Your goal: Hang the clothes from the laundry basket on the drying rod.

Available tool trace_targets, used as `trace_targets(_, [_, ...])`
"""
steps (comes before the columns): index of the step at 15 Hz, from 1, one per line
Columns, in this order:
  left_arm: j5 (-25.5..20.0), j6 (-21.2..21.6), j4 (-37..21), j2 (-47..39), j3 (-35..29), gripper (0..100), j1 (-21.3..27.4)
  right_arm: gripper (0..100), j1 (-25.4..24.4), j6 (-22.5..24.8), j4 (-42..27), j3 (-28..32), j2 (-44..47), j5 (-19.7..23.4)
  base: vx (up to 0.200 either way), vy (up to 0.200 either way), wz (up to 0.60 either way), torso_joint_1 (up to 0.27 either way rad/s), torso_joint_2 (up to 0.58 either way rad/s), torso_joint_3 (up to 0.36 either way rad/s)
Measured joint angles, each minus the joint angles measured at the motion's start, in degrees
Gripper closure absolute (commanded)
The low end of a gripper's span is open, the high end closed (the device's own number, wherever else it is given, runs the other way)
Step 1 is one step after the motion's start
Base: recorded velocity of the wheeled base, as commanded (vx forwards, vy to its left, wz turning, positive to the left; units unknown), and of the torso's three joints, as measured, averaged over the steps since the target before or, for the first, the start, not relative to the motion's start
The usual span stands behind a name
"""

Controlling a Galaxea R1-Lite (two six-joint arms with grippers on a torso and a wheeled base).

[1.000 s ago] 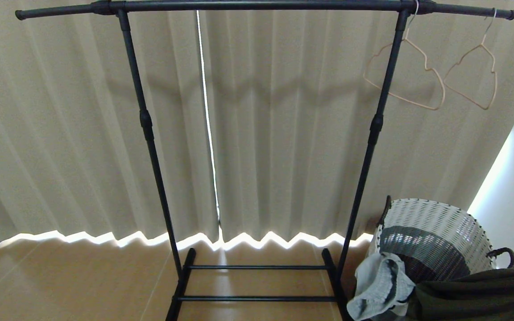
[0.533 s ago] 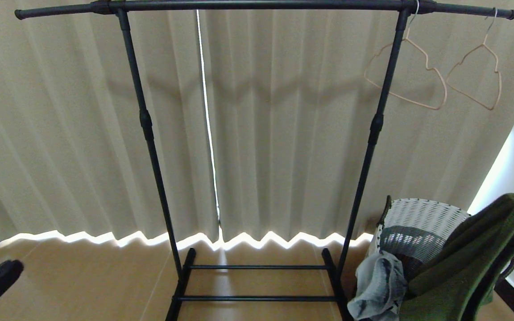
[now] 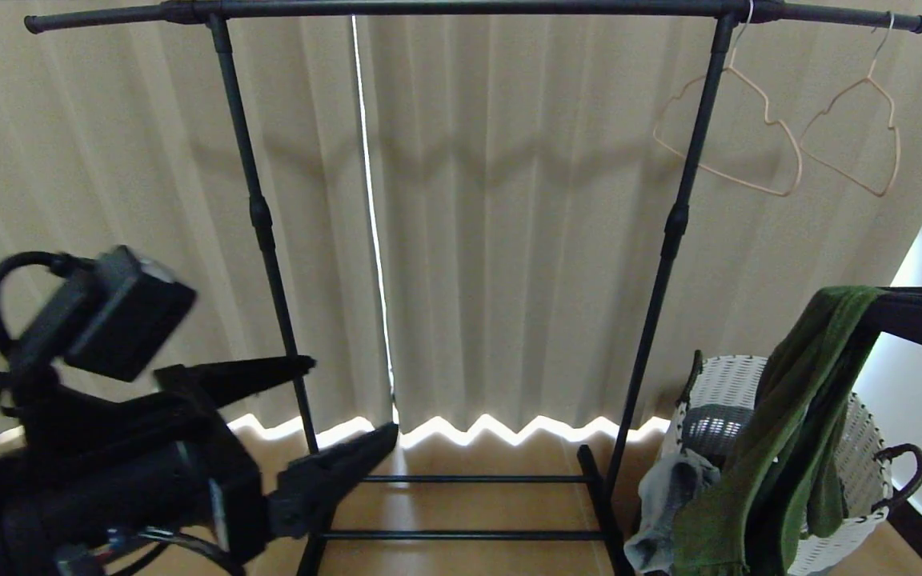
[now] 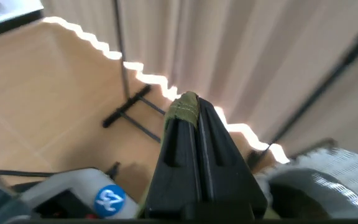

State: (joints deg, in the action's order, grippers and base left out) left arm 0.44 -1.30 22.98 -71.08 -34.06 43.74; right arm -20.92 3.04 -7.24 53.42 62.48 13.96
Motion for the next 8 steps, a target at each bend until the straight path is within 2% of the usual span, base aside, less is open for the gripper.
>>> trace_targets(4, [3.5,-8.1,1.9,-14.8,-7.6,0,10.6,100,-1.4,-1.1,4.2,0.1,1.9,0.0,0.0,0.0,0.0,0.0,0.0,0.0])
trace_targets(8, [6.9,-12.3,2.0,-27.4,-17.9,0,18.6,100,-1.5,-2.4,4.7,0.0,2.7,0.0,0.0,0.0,0.0,0.0,0.0,0.0])
